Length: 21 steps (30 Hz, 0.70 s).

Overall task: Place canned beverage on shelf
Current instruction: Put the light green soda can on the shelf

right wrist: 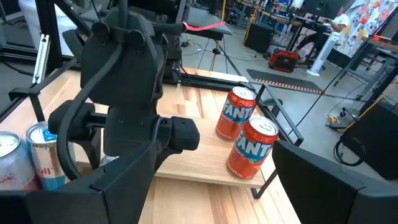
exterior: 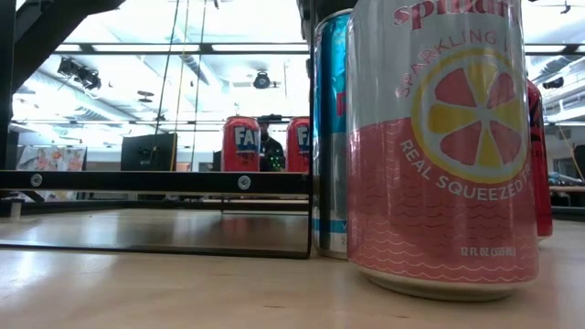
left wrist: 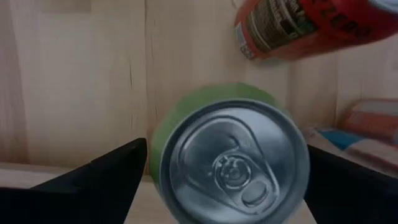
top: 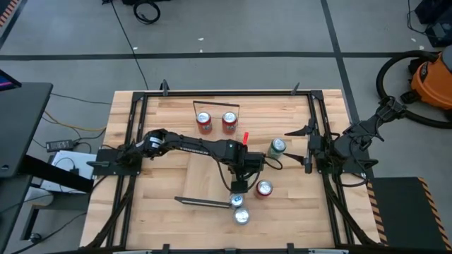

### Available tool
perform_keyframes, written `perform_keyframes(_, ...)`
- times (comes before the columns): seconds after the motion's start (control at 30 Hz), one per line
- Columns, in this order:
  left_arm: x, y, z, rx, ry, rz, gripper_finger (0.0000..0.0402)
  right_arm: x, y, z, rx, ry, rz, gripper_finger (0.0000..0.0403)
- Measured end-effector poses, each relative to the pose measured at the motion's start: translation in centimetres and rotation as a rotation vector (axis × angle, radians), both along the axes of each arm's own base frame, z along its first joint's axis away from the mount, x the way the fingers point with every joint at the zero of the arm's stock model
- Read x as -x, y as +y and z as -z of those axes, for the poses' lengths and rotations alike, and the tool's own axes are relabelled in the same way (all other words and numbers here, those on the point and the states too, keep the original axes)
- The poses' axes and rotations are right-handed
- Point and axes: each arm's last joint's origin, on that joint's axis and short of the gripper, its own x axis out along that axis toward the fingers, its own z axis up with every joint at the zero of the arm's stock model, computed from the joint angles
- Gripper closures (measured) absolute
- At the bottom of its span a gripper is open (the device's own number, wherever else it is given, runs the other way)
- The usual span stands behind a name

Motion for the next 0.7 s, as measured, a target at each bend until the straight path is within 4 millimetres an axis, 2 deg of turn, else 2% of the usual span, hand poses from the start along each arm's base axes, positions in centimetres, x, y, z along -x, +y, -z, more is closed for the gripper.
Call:
perform_keyframes(0.13,-0.2,0.0,-0.1,0.002,-0.019,-0.001,0.0036,-0.1,0.1,0.0,0.002,0.002,-0.003,0.0069)
perform_keyframes(0.3,-0.2,-0.2,-0.1,0.001,-0.024,0.003,0.0097,-0.2,0.1,0.1,0.008,0.005,-0.004,0.0069)
perform_keyframes(0.57,0.1,-0.2,-0.4,0.008,-0.013,-0.024,0.0101,-0.3,0.2,0.0,0.009,0.003,-0.004,0.0069)
perform_keyframes(0.7,0.2,0.1,-1.4,0.009,-0.017,-0.032,0.0101,-0.3,0.2,0.0,0.009,0.003,-0.004,0.0069)
